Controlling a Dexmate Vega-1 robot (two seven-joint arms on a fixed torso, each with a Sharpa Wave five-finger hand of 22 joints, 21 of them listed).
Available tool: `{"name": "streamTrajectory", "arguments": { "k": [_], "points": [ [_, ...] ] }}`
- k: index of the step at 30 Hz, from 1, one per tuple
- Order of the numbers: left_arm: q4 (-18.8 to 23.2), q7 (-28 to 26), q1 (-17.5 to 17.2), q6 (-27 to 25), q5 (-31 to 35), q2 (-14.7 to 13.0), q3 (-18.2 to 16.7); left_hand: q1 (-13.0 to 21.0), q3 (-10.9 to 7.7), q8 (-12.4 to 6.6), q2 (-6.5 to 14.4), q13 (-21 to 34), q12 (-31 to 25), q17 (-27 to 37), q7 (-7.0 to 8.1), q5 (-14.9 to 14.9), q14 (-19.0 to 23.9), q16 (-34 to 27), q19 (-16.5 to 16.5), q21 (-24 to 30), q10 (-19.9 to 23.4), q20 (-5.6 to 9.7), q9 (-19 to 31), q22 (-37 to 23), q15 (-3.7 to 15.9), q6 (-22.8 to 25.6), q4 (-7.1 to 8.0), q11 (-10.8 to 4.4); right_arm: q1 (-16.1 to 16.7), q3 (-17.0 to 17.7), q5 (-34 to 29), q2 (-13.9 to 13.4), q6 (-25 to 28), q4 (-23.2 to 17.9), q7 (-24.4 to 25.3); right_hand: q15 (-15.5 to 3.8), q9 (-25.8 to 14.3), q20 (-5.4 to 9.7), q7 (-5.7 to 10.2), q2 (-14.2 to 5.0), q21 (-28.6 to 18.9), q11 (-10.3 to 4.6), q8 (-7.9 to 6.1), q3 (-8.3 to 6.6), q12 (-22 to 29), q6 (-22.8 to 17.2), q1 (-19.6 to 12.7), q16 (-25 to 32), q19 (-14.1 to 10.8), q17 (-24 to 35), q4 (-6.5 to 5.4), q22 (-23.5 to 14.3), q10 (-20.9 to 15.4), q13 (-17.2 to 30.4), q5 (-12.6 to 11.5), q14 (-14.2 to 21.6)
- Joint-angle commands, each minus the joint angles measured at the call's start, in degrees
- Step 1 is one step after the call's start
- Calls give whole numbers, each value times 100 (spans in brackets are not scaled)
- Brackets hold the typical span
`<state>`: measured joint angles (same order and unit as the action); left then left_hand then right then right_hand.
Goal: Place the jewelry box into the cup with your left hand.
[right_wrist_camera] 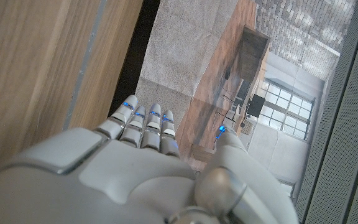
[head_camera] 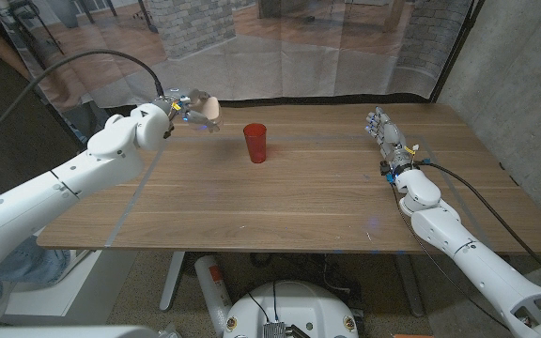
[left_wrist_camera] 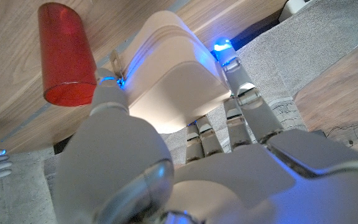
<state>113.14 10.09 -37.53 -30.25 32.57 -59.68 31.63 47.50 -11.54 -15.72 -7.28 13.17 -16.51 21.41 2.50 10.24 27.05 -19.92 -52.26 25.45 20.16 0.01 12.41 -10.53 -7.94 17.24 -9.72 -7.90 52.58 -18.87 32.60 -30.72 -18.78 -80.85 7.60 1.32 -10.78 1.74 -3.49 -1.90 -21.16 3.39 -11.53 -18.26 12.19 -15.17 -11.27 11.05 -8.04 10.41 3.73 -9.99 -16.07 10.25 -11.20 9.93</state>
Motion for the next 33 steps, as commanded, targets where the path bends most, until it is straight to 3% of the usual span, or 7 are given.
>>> {"name": "streamTrajectory", "arguments": {
  "k": [1,21,33],
  "points": [
    [-93,-33,82,283,70,116,-5,989,-295,-35,1058,33,-9,30,80,45,1140,24,-2,-21,56,18,30,-16,1377,147,268,-11,10,2,-35,0,35,-46,58,-3,-20,5,4,-67,30,9,19,-4,-12,-40,-19,-14,-67,13,25,-34,-31,24,-1,39],
    [33,-61,22,633,-153,173,-172,990,-297,-29,1048,47,1,71,73,47,1198,57,-13,-20,93,54,33,-18,1413,174,275,-37,-47,-7,3,28,12,74,-23,-10,-20,4,-1,-71,65,15,21,2,-12,-40,-13,-13,-79,14,31,-35,-39,24,0,44],
    [107,-50,58,823,-28,224,-100,991,-298,-25,1043,52,14,96,67,48,1211,85,-9,-24,101,66,34,-19,1416,190,278,-31,-62,-1,11,38,-22,118,-37,-9,-20,8,6,-74,81,18,20,5,-13,-44,-10,-14,-90,15,33,-36,-38,24,1,43]
  ]
}}
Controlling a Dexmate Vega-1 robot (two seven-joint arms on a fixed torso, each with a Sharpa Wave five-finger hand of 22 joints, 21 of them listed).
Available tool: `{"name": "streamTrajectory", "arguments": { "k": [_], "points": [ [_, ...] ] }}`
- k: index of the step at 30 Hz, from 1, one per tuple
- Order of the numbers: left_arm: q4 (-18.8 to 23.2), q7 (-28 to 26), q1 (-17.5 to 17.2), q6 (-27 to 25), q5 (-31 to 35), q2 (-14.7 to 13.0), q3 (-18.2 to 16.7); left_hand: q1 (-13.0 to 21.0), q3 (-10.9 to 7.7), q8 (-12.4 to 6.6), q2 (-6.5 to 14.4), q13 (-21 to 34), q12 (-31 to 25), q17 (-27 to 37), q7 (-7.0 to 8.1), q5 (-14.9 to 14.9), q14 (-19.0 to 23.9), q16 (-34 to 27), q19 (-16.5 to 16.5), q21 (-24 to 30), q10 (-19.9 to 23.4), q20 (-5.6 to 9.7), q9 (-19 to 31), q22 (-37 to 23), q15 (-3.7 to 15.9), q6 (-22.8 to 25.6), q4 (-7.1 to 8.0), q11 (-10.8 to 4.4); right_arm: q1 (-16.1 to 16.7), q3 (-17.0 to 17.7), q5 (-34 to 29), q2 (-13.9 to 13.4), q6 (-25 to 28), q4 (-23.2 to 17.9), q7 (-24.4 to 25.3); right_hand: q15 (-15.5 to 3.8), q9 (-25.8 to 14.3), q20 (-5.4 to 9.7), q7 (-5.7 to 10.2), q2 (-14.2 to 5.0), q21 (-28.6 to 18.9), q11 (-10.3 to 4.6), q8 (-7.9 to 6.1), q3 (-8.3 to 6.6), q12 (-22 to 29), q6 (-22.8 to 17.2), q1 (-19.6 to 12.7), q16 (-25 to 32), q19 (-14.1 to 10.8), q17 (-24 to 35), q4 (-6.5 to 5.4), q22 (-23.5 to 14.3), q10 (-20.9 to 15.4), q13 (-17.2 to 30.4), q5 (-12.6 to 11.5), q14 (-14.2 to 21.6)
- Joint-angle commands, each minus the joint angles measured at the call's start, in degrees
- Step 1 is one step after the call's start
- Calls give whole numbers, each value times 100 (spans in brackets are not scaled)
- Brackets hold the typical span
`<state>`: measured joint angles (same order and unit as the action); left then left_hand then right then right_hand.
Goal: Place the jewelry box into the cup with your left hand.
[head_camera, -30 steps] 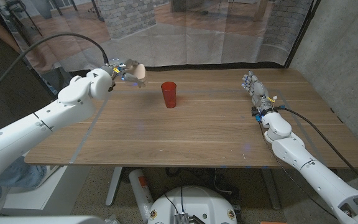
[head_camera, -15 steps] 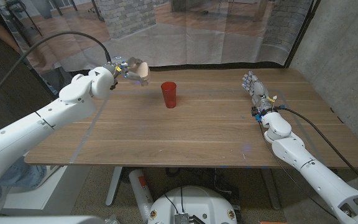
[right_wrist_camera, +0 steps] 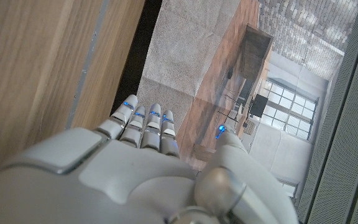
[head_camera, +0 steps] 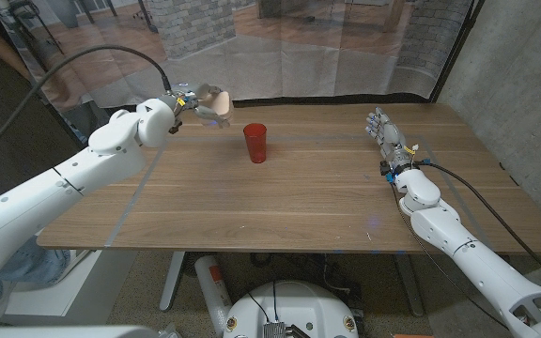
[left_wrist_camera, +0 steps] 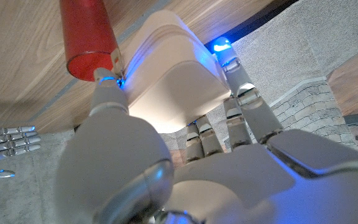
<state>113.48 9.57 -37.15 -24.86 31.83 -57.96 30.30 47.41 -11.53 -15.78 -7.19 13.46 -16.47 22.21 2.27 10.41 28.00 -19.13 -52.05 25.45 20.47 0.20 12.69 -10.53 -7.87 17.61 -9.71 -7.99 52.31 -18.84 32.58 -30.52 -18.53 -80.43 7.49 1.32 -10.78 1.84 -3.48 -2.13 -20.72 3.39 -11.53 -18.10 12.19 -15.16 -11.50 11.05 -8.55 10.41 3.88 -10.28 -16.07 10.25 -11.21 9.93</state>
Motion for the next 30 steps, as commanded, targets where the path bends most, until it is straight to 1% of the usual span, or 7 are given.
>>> {"name": "streamTrajectory", "arguments": {
  "k": [1,7,13,15,18,25,30],
  "points": [
    [83,9,26,299,70,56,43,999,-300,-18,1033,24,10,19,91,31,1113,10,-28,-25,76,53,6,-19,1411,153,278,-35,-34,-4,12,16,-47,73,-27,-8,-20,-3,2,-51,40,23,20,-10,-14,-45,13,-14,-40,15,18,-7,-37,24,1,44],
    [131,60,59,384,192,89,80,990,-294,-8,1020,27,33,39,94,32,962,100,88,-72,58,28,7,-20,1365,151,284,-19,15,11,15,3,-50,17,3,-6,-20,-4,2,-54,50,14,21,-10,-16,-44,12,-14,-43,14,21,-7,-35,24,1,46],
    [151,91,80,512,276,131,99,986,-294,-3,1026,29,36,53,99,34,949,115,107,-81,68,18,8,-20,1362,149,291,-30,100,42,13,-25,-57,-68,59,-6,-20,-3,3,-53,60,12,22,-7,-16,-44,13,-14,-45,14,23,-7,-34,24,1,47],
    [160,108,93,542,345,144,124,985,-294,-3,1026,30,37,57,99,34,950,118,119,-86,70,15,8,-21,1359,153,292,1,127,55,19,-35,-59,-95,68,-3,-20,-2,3,-54,63,14,22,-7,-16,-44,13,-13,-48,14,24,-7,-36,24,1,50],
    [172,117,95,574,456,173,159,982,-294,-3,1028,30,40,64,100,35,930,132,137,-93,74,17,8,-21,1364,160,295,-5,149,65,22,-47,-60,-115,70,-8,-20,-3,5,-55,67,20,22,-7,-16,-44,13,-13,-50,15,25,-7,-37,24,1,50],
    [130,159,118,698,551,274,195,979,-294,-11,1030,32,47,79,108,35,925,148,157,-103,82,12,8,-22,1360,192,300,-26,195,88,42,-79,-35,-166,75,-8,-20,-6,2,-58,80,16,24,-5,-16,-42,15,-15,-55,15,27,-8,-38,24,1,48],
    [17,247,221,807,548,387,234,982,-296,-15,1032,33,42,90,119,36,937,155,163,-106,117,5,9,-23,1370,211,300,-54,244,116,43,-91,-61,-201,100,-3,-20,-2,1,-59,88,20,23,-5,-15,-43,13,-15,-60,14,31,-8,-42,24,1,50]
  ]
}}
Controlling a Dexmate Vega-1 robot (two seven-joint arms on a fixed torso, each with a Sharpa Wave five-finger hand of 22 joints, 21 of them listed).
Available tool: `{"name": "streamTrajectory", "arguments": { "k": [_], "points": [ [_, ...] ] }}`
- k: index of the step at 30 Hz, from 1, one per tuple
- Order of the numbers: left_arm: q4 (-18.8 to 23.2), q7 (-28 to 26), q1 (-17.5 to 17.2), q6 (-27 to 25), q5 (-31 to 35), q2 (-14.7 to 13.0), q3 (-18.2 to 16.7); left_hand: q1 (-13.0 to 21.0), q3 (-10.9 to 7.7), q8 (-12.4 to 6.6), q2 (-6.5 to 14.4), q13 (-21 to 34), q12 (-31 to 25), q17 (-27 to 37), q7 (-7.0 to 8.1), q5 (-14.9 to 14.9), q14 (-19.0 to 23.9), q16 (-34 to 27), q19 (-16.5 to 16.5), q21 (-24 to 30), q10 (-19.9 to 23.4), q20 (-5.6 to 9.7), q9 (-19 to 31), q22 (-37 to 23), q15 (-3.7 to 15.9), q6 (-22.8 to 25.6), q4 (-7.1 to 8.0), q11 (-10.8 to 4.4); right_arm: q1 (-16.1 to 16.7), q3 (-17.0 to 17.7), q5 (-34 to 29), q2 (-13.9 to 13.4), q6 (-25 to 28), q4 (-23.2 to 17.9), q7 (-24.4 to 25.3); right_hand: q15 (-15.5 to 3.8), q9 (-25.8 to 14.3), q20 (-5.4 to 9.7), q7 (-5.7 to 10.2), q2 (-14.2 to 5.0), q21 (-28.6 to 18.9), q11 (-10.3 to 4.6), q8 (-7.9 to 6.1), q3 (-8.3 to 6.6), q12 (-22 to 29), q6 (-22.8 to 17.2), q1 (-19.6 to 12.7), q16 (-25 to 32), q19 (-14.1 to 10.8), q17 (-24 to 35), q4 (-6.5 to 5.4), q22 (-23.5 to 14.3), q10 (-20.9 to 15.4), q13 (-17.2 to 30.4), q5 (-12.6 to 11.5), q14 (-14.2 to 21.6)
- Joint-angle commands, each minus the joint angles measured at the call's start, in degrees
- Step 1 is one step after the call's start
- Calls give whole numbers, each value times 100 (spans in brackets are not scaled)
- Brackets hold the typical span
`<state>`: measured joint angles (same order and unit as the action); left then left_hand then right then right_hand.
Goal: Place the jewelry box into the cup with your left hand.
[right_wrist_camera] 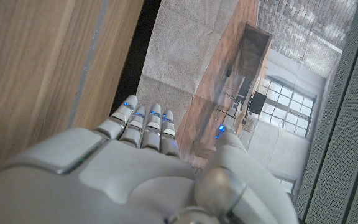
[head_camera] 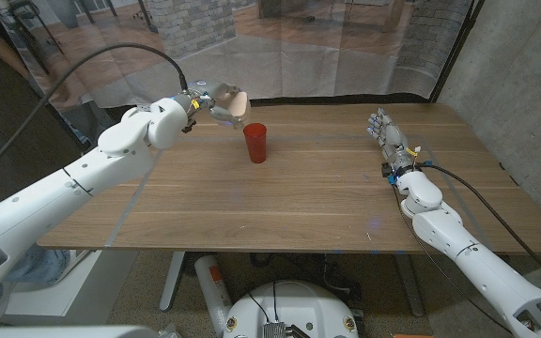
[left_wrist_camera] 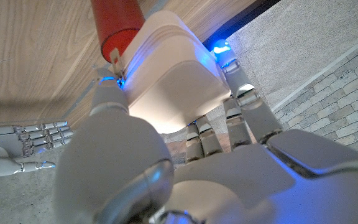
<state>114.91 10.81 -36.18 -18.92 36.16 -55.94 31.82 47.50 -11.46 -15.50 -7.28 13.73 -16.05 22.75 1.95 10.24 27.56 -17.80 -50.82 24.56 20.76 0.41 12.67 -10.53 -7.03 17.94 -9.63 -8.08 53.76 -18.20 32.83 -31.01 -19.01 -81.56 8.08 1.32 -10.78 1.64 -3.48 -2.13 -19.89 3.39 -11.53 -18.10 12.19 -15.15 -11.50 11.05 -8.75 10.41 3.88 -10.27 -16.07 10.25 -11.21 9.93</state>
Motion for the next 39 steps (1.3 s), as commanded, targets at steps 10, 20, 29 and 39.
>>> {"name": "streamTrajectory", "arguments": {
  "k": [10,20,29,39],
  "points": [
    [-343,289,337,282,146,390,194,968,-302,-55,1040,9,5,57,141,53,1006,33,39,-19,112,-16,11,-24,1286,226,297,-67,169,99,35,-83,-13,-155,56,0,-20,19,4,-60,19,14,21,-2,-16,-50,15,-13,-47,14,34,-10,-41,24,1,57],
    [-466,387,446,290,200,486,288,970,-304,-51,1042,13,13,73,147,53,1008,50,39,-21,121,-15,11,-25,1283,232,299,-70,184,112,40,-87,-10,-153,61,-6,-20,21,5,-63,31,19,22,1,-15,-51,17,-13,-56,15,36,-10,-45,24,1,59],
    [-699,480,628,392,236,626,442,970,-305,-41,1039,18,26,91,141,53,1026,65,48,-26,123,-17,11,-26,1288,224,300,-56,184,120,42,-71,-31,-115,67,7,-20,23,4,-66,45,16,20,2,-15,-57,19,-14,-63,15,37,-11,-47,24,2,61],
    [-872,513,715,463,209,730,546,970,-306,-36,1040,22,36,109,152,54,1027,87,52,-29,130,-17,12,-27,1279,230,302,-55,109,109,57,-2,-92,-27,38,-3,-20,27,4,-69,63,13,21,5,-16,-56,21,-16,-70,15,40,-12,-48,24,2,57]
  ]
}}
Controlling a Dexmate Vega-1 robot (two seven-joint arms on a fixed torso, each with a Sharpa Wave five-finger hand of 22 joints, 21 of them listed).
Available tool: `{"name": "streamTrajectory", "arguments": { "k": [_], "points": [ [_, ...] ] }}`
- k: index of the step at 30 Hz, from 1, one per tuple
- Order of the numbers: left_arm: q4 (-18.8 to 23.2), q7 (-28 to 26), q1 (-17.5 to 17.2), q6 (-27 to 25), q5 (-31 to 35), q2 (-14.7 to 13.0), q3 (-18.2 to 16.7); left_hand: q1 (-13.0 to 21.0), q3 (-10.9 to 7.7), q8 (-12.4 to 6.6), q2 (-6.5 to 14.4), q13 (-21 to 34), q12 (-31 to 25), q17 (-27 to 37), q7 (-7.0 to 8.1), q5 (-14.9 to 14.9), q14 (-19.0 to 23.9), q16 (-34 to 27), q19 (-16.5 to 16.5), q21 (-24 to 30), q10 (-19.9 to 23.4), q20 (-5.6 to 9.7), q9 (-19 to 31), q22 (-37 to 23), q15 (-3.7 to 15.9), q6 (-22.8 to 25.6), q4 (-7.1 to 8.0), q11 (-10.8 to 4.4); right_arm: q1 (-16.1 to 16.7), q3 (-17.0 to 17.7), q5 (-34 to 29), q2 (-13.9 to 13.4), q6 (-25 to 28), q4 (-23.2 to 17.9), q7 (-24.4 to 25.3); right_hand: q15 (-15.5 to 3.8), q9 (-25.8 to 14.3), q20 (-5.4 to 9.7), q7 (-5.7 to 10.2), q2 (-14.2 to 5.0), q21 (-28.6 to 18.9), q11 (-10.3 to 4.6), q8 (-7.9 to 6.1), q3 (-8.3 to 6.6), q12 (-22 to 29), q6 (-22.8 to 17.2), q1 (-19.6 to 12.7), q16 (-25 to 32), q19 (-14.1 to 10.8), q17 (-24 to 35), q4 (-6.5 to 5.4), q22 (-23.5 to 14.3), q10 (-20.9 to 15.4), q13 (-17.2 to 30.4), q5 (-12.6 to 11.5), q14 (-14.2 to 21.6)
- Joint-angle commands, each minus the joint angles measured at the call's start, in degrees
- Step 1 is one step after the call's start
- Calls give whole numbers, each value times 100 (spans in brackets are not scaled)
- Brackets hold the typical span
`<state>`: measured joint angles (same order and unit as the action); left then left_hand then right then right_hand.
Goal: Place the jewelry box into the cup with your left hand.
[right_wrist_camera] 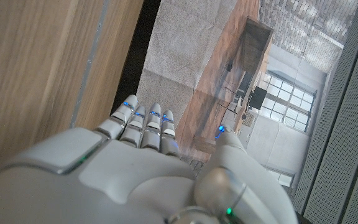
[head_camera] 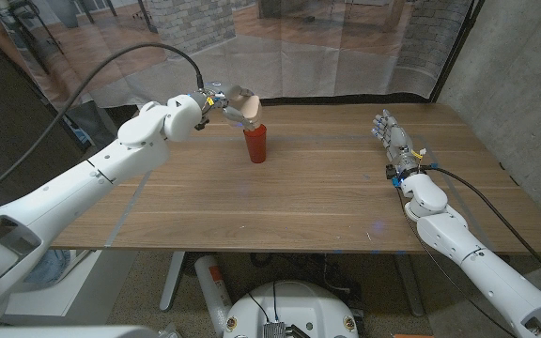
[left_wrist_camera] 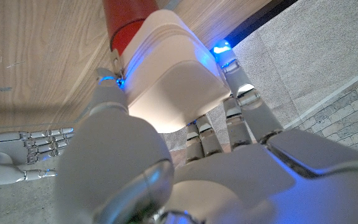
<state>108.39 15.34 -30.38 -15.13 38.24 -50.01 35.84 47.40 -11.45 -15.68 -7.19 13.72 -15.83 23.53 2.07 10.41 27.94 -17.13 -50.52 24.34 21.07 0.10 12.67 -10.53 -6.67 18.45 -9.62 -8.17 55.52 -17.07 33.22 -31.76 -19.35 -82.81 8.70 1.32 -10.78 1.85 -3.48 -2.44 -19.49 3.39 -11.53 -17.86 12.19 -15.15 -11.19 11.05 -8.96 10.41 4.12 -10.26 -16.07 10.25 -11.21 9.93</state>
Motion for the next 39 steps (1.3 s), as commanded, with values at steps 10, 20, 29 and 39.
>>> {"name": "streamTrajectory", "arguments": {
  "k": [10,20,29,39],
  "points": [
    [-375,124,263,140,-8,256,264,981,-307,-14,1027,30,25,49,135,37,1009,38,22,-9,108,9,12,-28,1235,190,302,-54,-146,-28,37,121,-83,197,-78,-8,-20,0,-2,-39,41,19,21,-15,-16,-58,-6,-16,-55,16,18,-13,-51,25,2,59],
    [-503,204,392,211,34,362,406,984,-309,-9,1027,35,32,64,138,37,1015,54,20,-10,117,12,12,-28,1246,191,302,-69,-154,-23,64,147,-125,264,-99,-2,-20,0,5,-40,57,14,21,-12,-17,-62,-4,-16,-62,16,21,-14,-50,25,3,62],
    [-502,229,399,214,32,381,433,984,-309,-5,1023,39,42,76,146,37,1037,64,23,-12,119,14,13,-29,1240,195,302,-75,-130,-15,69,131,-134,241,-102,5,-20,-8,5,-42,75,13,22,-9,-17,-62,-3,-18,-61,16,24,-14,-52,25,3,59],
    [-454,298,349,145,-36,343,397,985,-309,-3,1020,42,47,89,143,38,1045,81,25,-14,135,15,14,-30,1240,204,302,-75,-79,-5,63,79,-80,143,-77,-1,-20,-13,5,-46,92,15,23,-8,-18,-61,-1,-17,-65,16,26,-15,-49,25,2,64]
  ]
}}
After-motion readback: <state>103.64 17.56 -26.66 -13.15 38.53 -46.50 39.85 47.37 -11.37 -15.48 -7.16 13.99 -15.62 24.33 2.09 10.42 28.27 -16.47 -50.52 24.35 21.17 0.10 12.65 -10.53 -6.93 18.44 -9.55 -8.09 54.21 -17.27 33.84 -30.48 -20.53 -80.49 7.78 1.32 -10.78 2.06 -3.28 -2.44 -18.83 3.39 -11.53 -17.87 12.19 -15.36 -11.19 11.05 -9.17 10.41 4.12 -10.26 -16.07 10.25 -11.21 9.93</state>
